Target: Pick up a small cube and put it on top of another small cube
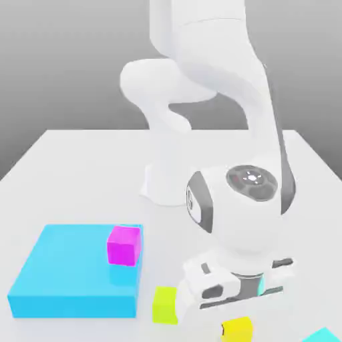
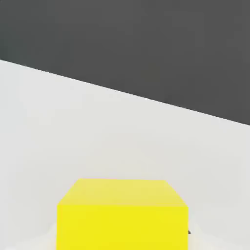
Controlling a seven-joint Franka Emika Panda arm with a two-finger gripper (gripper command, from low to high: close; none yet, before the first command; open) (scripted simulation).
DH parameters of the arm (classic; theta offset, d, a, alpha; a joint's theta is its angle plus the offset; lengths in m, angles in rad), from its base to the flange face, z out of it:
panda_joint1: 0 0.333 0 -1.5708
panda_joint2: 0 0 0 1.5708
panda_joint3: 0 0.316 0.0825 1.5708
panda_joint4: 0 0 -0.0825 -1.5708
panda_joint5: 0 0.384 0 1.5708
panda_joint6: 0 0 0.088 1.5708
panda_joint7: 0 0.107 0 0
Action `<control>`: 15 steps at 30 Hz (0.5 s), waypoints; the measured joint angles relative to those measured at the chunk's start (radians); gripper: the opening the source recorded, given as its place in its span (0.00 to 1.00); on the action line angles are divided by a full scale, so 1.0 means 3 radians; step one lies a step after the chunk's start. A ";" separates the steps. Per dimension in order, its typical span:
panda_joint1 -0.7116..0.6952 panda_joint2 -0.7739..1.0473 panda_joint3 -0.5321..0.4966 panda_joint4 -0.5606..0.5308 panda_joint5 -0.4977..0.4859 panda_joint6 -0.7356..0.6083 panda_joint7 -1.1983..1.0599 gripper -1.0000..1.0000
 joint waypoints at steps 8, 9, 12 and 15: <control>-0.0365 -0.0954 -0.0216 -0.0608 0.0286 -0.0338 -0.0060 0.00; -0.0449 -0.1036 -0.0251 -0.0688 0.0314 -0.0339 -0.0058 0.00; -0.0477 -0.0853 -0.0264 -0.0740 0.0317 -0.0102 -0.0040 0.00; -0.0477 -0.0541 -0.0271 -0.0727 0.0290 0.0197 -0.0018 1.00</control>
